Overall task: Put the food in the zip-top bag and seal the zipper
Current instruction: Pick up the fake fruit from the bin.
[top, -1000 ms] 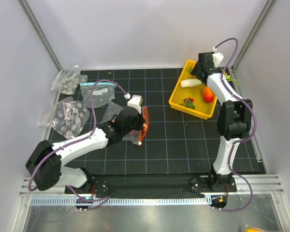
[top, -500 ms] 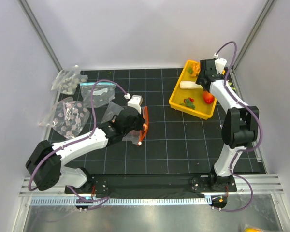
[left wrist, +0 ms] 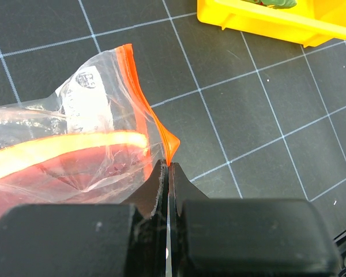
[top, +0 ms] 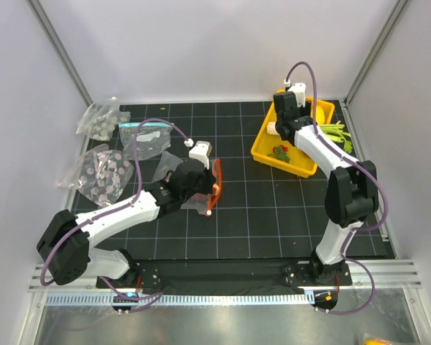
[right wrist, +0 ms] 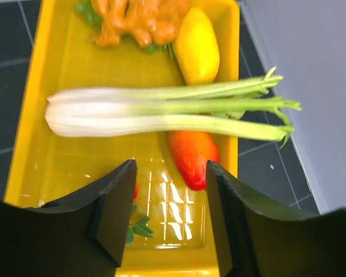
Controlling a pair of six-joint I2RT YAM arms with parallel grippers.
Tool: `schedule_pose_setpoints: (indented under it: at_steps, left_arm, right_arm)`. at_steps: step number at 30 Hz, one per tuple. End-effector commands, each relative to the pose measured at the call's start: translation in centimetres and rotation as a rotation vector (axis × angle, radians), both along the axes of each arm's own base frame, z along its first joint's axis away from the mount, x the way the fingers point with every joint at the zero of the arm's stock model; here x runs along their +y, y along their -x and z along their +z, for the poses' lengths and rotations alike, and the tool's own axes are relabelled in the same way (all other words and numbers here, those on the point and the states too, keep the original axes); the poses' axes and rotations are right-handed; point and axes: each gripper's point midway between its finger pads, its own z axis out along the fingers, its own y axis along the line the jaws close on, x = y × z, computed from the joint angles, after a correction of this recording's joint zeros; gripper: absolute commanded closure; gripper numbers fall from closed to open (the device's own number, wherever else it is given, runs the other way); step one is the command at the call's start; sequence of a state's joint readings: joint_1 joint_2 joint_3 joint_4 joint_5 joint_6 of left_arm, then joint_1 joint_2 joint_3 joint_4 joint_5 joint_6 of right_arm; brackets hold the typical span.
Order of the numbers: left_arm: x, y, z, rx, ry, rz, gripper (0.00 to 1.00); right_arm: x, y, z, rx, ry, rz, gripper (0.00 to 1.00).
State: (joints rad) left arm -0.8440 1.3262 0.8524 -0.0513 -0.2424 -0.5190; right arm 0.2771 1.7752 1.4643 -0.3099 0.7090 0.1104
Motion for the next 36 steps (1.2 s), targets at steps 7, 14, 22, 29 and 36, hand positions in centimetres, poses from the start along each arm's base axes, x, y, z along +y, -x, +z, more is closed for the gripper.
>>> schedule_pose_setpoints:
  at_steps: [7,14,22,29,36]
  left_arm:
    - [-1.1,-0.4,1.8,-0.022,0.059,-0.014,1.0]
    - [-1.2,-0.3,2.0,-0.02,0.068,-0.02,1.0]
    - [-1.4,-0.2,1.9,-0.014,0.067,-0.028,1.0]
    - [-1.2,-0.2,2.1,-0.021,0.068,-0.026,1.0]
    - [-1.2,-0.3,2.1,-0.022,0.064,-0.022,1.0]
  right_arm:
    - [-2.9,-0.6,-6.6,0.201,0.002,-0.04,0.27]
    - [-4.3,-1.1,-10.1,0.261,-0.041,-0.07,0.13]
    - [-5.4,-0.8,-14.7,0.357,-0.123,-0.102,0.2]
    - [-5.1,-0.2,-13.8,0.326,-0.153,-0.112,0.5]
    - [-2.1,0.6,-6.1,0.077,-0.257,-0.042,0.54]
